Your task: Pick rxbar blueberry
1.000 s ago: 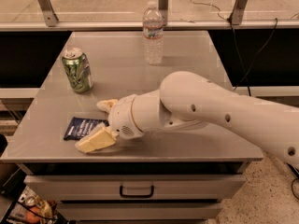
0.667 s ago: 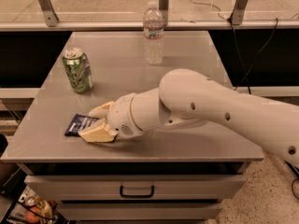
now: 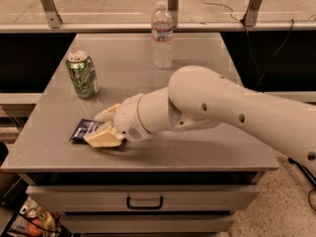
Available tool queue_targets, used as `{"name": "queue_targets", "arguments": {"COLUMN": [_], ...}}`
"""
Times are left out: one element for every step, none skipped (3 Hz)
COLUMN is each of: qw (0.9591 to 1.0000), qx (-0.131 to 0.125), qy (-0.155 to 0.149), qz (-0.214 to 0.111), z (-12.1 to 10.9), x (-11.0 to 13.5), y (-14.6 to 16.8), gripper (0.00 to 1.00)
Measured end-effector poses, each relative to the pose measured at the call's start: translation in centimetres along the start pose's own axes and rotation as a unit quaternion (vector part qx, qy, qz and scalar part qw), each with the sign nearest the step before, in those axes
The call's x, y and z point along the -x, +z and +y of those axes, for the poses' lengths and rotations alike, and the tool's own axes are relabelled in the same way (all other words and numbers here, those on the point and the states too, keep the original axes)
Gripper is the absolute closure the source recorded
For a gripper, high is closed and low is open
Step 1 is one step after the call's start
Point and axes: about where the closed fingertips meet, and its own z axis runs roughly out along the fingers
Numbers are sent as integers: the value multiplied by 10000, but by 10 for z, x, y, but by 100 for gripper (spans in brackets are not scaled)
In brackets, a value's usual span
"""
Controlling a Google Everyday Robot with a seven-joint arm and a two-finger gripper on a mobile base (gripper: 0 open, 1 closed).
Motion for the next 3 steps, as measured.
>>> {"name": "queue_targets", "arguments": {"qw": [9997, 9982, 9952], "qx": [-68, -144, -221], "qy": [-224, -557, -906], "qz": [-11, -154, -299], "z": [-6, -14, -20], "x": [21, 45, 67], "y": [-15, -34, -51], "gripper": [100, 100, 100]}}
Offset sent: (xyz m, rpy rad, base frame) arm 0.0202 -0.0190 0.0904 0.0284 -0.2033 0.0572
